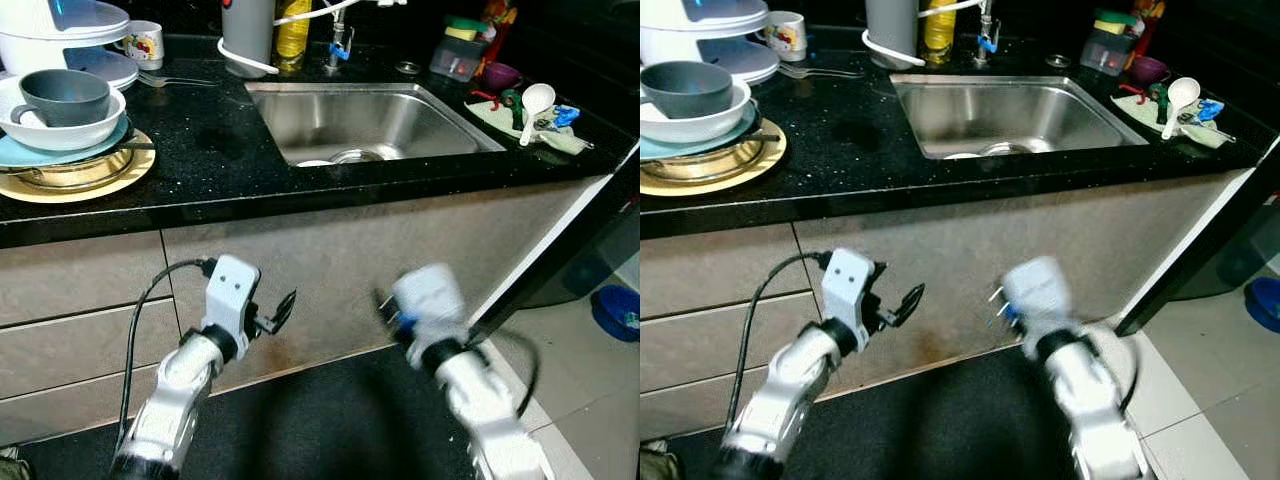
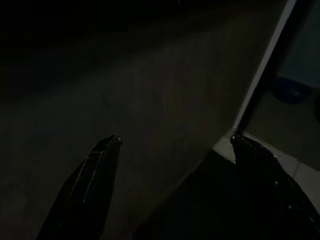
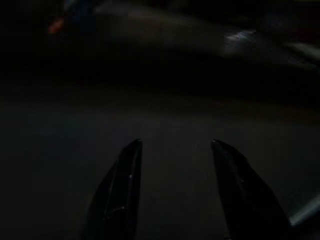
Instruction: Kitchen organization
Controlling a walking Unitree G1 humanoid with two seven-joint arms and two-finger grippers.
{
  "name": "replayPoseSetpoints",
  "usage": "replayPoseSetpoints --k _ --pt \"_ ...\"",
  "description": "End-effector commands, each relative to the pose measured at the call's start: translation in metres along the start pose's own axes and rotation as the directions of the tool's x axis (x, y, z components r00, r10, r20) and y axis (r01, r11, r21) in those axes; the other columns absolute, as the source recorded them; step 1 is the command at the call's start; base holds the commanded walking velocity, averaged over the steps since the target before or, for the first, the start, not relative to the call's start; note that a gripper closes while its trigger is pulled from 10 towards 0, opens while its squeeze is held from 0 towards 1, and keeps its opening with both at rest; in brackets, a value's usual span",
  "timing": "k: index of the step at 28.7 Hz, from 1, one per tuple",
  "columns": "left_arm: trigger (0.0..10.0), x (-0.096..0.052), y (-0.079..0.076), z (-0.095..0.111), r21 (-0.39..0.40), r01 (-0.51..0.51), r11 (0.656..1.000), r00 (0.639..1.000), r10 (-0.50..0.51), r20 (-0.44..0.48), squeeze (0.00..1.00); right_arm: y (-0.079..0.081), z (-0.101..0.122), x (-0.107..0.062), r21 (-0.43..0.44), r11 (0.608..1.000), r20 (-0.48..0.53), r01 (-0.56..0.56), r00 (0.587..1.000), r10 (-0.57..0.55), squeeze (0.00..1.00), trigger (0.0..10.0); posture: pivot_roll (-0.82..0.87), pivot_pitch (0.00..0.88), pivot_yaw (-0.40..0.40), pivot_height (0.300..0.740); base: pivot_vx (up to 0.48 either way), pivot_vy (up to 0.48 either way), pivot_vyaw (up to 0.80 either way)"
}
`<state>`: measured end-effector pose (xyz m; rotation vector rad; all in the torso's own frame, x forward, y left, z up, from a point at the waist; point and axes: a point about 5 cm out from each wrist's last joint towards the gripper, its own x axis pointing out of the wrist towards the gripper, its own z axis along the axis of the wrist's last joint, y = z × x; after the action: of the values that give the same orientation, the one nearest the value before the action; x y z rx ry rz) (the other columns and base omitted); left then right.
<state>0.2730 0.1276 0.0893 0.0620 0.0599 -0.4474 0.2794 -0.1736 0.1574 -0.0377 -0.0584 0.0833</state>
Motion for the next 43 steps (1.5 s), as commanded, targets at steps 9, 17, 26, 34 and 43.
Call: replayPoseSetpoints --k 9,17,26,34,43 --pt "10.0 -0.009 0.007 -0.002 0.01 -0.113 0.994 0.993 0.113 -0.016 0.0 0.0 -0.012 0.024 0.11 0.993 -0.074 0.043 0.997 -0.035 0.0 10.0 0.11 0.035 -0.138 0.74 0.0 0.0 0.0" --pt "10.0 -0.012 0.007 -0.004 0.03 -0.129 0.991 0.991 0.13 -0.032 0.0 0.017 -0.003 0.03 0.234 0.969 -0.028 -0.081 0.996 0.09 0.0 10.0 0.11 0.045 -0.151 0.74 0.0 0.0 0.41" --pt "10.0 -0.013 0.01 -0.009 0.053 -0.121 0.991 0.991 0.123 -0.048 0.0 0.028 0.024 0.042 0.313 0.932 0.111 -0.184 0.982 0.156 0.0 10.0 0.12 0.04 -0.142 0.74 0.0 0.0 0.78" --pt "10.0 -0.009 0.011 -0.01 0.054 -0.106 0.993 0.993 0.109 -0.05 0.0 0.045 0.061 0.043 0.38 0.845 0.29 -0.376 0.916 0.277 0.0 10.0 0.12 0.039 -0.145 0.74 0.0 0.0 0.77" --pt "10.0 0.0 0.009 -0.007 0.056 -0.065 0.996 0.997 0.066 -0.027 0.0 0.068 0.078 0.036 0.359 0.748 0.396 -0.558 0.817 0.419 0.0 10.0 0.12 0.033 -0.133 0.74 0.0 0.0 0.77"
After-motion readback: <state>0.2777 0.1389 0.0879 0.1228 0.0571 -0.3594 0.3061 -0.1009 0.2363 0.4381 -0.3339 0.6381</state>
